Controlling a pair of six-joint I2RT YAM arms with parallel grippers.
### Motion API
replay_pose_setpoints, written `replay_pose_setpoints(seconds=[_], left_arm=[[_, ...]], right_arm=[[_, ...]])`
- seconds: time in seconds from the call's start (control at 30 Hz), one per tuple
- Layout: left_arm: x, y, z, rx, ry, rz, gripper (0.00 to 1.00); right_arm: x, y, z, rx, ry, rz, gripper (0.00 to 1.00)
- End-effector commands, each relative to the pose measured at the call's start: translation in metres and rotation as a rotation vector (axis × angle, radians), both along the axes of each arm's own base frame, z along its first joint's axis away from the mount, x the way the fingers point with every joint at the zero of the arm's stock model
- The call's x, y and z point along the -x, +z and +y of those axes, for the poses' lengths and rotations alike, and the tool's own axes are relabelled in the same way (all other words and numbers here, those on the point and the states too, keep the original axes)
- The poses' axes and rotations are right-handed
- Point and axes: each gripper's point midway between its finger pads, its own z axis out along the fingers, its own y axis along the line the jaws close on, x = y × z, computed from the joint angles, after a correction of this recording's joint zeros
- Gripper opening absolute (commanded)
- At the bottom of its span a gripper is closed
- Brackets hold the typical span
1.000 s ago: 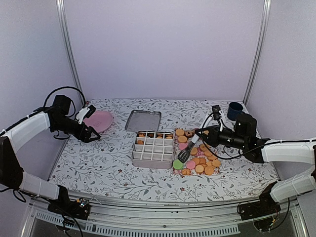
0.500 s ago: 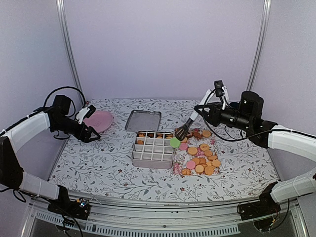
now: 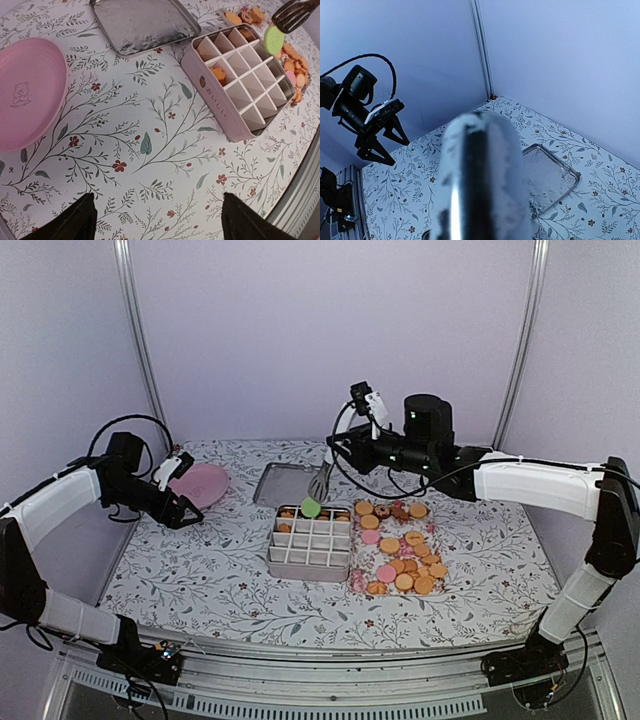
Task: Pack the cookies
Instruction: Place the fake cookies in the empty pocket of the box.
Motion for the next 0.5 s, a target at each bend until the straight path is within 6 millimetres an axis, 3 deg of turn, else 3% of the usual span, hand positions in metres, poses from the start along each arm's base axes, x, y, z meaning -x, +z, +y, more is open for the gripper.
replay_pose_setpoints(seconds=[0.0, 0.23, 0.47], left_arm=[[0.000, 0.007, -0.004, -0.001, -0.018, -0.028, 0.87], [0.000, 0.005, -0.002, -0.015, -0.019, -0.034, 0.87], [0.001, 0.005, -0.002, -0.016, -0.019, -0.036, 0.87]], right_arm=[[-0.014, 0.000, 0.022, 0.071, -0.040, -0.079, 0.00], [-0.017, -0.028, 0.051, 0.180, -0.034, -0.106, 0.00], [-0.011, -0.047, 0.062, 0.252, -0.033, -0.126, 0.00]])
